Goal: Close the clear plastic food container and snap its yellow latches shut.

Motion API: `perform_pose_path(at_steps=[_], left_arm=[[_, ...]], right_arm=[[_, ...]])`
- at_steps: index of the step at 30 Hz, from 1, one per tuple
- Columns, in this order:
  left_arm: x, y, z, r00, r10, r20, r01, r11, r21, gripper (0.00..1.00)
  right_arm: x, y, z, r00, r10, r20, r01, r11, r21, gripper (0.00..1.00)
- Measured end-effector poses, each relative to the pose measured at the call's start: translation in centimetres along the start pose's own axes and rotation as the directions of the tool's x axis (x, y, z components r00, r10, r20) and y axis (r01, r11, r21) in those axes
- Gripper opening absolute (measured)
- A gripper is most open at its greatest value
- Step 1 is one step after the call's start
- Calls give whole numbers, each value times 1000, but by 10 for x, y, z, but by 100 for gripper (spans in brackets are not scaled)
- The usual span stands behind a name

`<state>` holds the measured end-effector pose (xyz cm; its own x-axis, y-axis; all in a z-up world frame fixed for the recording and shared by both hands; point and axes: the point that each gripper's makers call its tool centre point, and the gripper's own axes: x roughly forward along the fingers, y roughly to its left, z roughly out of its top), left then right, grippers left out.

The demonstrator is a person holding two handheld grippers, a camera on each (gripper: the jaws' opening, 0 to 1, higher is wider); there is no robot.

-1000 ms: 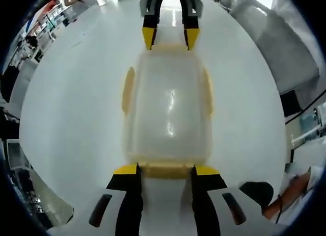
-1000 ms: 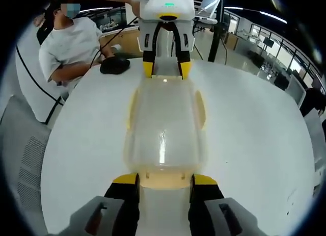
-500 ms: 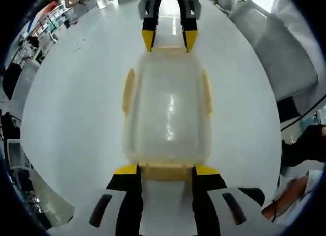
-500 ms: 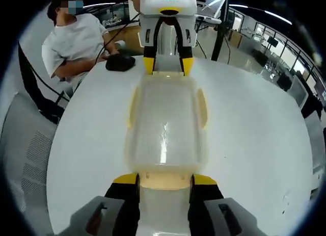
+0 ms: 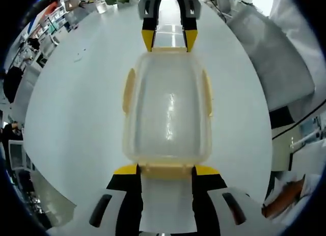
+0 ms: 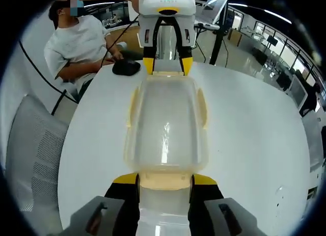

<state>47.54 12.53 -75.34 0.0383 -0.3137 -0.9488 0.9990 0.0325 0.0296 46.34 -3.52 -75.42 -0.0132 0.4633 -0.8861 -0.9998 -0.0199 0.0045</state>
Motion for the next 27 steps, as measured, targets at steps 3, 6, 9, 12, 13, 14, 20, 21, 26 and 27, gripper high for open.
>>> perform_pose_path(at_steps=[3, 6, 9, 12, 13, 14, 20, 21, 26, 27], left_arm=[[-4, 0, 4, 1000, 4, -1, -4, 1000, 6, 34], [-9, 1, 9, 1000, 10, 0, -10, 1000, 14, 34], [-11, 1, 12, 1000, 14, 1, -14, 1000, 17, 34], [-13, 1, 15, 1000, 14, -1, -14, 1000, 24, 34], [-13, 1, 17, 1000, 14, -1, -14, 1000, 25, 34], [-13, 1, 17, 1000, 14, -2, -14, 1000, 26, 34], [-15, 2, 26, 1000, 18, -1, -18, 999, 37, 34], [-16, 2, 27, 1000, 18, -1, -18, 999, 39, 34], [-16, 3, 34, 1000, 19, 3, -20, 999, 48, 34], [-16, 3, 36, 1000, 19, 4, -19, 999, 51, 34]], right_arm=[[-6, 1, 0, 1000, -5, 0, 5, 1000, 1, 34], [-11, 1, -1, 1000, -11, 0, 11, 1000, 5, 34], [-15, 1, -2, 1000, -16, 2, 16, 1000, 2, 34], [-18, 2, -3, 1000, -15, 5, 15, 1000, 7, 34], [-19, 2, -3, 1000, -16, 5, 16, 1000, 5, 34], [-20, 2, -3, 1000, -18, 6, 18, 1000, 5, 34], [-26, 2, -8, 1000, -22, -1, 22, 1000, 7, 34], [-28, 2, -9, 1000, -21, -2, 21, 1000, 9, 34], [-33, 3, -13, 1000, -23, -4, 23, 1000, 12, 34], [-34, 3, -14, 1000, -23, -7, 23, 1000, 14, 34]])
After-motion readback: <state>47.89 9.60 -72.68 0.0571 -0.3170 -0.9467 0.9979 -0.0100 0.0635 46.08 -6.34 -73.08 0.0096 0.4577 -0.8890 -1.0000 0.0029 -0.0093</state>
